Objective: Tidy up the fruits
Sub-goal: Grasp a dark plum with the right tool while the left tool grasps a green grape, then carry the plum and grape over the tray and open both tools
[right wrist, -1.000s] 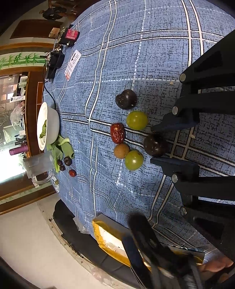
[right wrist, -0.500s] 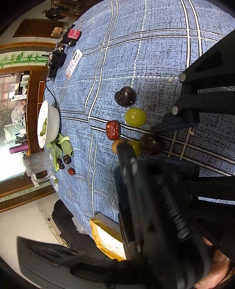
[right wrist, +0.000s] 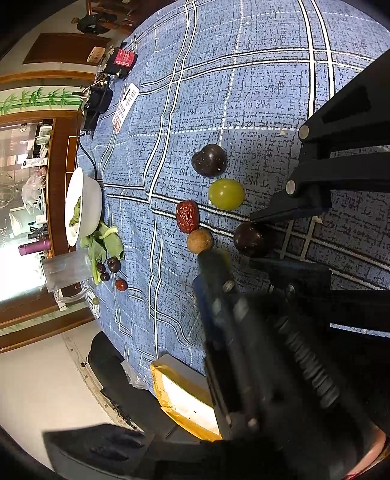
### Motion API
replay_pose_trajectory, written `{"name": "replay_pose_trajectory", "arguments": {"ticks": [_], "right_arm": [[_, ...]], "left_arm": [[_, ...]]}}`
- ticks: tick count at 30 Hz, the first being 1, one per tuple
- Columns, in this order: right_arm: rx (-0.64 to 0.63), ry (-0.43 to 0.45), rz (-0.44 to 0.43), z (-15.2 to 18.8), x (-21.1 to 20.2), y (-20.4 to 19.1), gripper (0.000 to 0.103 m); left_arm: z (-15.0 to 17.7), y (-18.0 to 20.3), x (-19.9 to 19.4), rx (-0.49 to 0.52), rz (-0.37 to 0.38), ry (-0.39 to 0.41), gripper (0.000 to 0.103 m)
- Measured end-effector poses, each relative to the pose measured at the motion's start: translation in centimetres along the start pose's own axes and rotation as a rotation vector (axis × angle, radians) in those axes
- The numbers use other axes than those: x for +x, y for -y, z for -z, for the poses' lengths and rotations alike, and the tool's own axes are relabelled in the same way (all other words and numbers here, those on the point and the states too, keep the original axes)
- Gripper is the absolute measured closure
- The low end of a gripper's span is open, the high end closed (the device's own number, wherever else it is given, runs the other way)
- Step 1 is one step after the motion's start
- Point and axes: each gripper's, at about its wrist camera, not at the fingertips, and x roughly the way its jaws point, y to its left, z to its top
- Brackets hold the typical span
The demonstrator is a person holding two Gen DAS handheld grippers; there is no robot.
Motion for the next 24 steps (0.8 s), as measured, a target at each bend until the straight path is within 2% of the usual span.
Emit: {"name": "replay_pose_trajectory", "arguments": {"ticks": [5, 7, 9, 15, 20, 24], "right_arm": [[-0.005, 0.027, 0.012, -0.2, -0.7, 0.0, 0.079], [-0.005, 0.032, 0.007, -0.2, -0.9, 0.0, 0.079], [-0.005, 0.051, 0.005, -0.3, -1.3, -0.1, 0.079], [-0.008, 0.129, 0.009, -0.5, -3.1, -0.4, 0.079], [0.0, 0.16, -0.011, -0.6, -4.0, -0.4, 0.079], [-0.002, 0.179, -0.024, -0.6, -4.5, -0.6, 0.079]], "left_arm": [[-0.3, -2.8, -0.8, -0.113, 0.011, 0.018, 0.084], [-0.4, -3.1, -1.1, -0.125, -0.004, 0.029, 0.084], [-0.3, -2.9, -1.9, -0.103, -0.041, 0.066, 0.084], [0.2, 0.1, -7.9, 0.044, -0.15, 0.311, 0.083], [1.8, 0.8, -12.4, 0.071, -0.162, 0.406, 0.083], [2.8, 0.0, -14.7, 0.036, -0.173, 0.418, 0.083]]}}
